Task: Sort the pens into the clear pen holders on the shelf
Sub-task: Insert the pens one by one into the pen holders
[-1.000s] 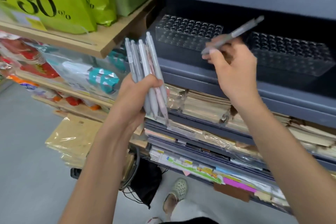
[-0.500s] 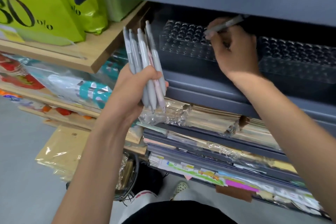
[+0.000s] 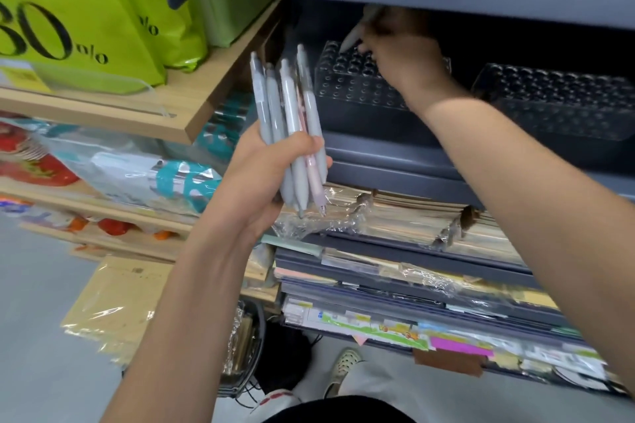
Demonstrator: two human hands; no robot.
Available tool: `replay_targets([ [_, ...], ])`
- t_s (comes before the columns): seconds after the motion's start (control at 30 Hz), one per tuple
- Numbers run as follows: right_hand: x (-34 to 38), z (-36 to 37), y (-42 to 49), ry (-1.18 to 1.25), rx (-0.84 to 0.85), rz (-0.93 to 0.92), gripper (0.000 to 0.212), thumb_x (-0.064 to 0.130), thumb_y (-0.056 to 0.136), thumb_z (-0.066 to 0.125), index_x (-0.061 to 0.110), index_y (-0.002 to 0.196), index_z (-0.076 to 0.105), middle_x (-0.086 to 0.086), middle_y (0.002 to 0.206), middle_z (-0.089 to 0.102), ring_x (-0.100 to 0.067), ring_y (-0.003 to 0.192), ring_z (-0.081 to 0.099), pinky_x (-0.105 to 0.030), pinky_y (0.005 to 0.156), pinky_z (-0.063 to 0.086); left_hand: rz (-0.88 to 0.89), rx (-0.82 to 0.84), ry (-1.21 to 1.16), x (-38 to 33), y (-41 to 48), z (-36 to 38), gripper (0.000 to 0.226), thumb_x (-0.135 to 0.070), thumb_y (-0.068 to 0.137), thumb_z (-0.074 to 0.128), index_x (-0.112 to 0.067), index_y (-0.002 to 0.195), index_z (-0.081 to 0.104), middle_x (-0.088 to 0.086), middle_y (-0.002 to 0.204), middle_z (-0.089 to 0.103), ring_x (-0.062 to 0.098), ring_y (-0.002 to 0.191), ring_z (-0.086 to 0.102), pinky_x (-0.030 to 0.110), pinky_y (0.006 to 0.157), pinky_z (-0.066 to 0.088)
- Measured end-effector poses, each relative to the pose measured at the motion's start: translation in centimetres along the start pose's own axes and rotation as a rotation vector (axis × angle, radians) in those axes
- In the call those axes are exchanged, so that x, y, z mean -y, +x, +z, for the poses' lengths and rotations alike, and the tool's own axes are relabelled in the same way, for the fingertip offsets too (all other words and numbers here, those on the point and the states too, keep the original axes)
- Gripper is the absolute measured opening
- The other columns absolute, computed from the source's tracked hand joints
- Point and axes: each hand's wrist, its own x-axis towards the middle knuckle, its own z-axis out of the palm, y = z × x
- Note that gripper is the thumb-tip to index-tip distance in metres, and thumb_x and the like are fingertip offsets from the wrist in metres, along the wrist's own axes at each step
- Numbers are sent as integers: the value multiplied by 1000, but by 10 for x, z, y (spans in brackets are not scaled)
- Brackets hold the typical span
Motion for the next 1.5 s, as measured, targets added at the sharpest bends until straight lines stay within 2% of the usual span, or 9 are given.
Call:
replay_targets([
  [0.1,4,10,21,-107,30,49,40,31,102,40,25,69,63,13,79,64,4,60,52,-12,55,40,5,2,1,-1,-3,-3,37,-9,73,74,-9,107,60,2,69,71,21,70,73,29,59,57],
  [0.27,10,23,38,-226,60,65,29,39,103,36,20,94,56,-10,117,66,-19,91,55,-33,91,45,10,-15,-7,-3,-6,-10,27,-3,80,74,-9,103,62,3,68,72,20,68,73,28,59,57],
  [0.47,10,31,43,-201,-29,85,25,34,103,37,19,99,57,-8,117,65,-24,107,61,-30,93,47,-17,-46,-18,-4,-9,-17,29,-1,82,74,-8,107,62,2,71,73,21,71,74,28,59,57],
  [0.63,11,32,44,-282,-34,52,40,35,104,34,12,128,55,-7,130,57,-18,112,52,-24,87,35,-34,-62,-38,-4,-8,-16,31,-1,81,75,-6,109,61,4,71,73,21,70,74,28,58,57],
  [0.8,5,30,49,-278,40,101,28,34,104,35,22,84,52,0,91,57,-16,83,51,-21,70,32,-49,-47,-53,-4,-7,-13,39,-5,74,78,-6,109,61,4,72,73,22,71,74,28,58,57],
  [0.97,1,25,46,-223,159,96,27,31,104,39,18,92,59,-3,88,57,-17,77,52,-26,68,37,-42,-22,-40,-4,-8,-9,57,-16,59,82,-5,110,60,5,74,73,24,72,75,29,59,58],
  [1.23,6,24,40,-148,220,93,30,27,101,47,7,119,61,-15,120,65,-27,110,61,-36,100,45,-36,-25,-49,-3,-8,-9,56,-15,57,83,-7,109,62,4,75,74,24,71,75,29,60,58],
  [1.4,11,14,16,-258,2,9,27,39,98,47,19,86,61,5,80,60,-8,69,54,-23,72,38,-23,-36,-54,-2,-5,-15,43,-7,67,82,-9,106,63,4,76,75,24,71,75,29,60,58],
  [1.5,23,11,-28,93,-42,-113,25,35,91,53,17,78,65,12,59,63,2,55,56,-16,61,43,-18,-41,-45,-1,-2,-17,35,0,74,79,-9,105,64,4,77,75,24,72,75,29,60,58],
])
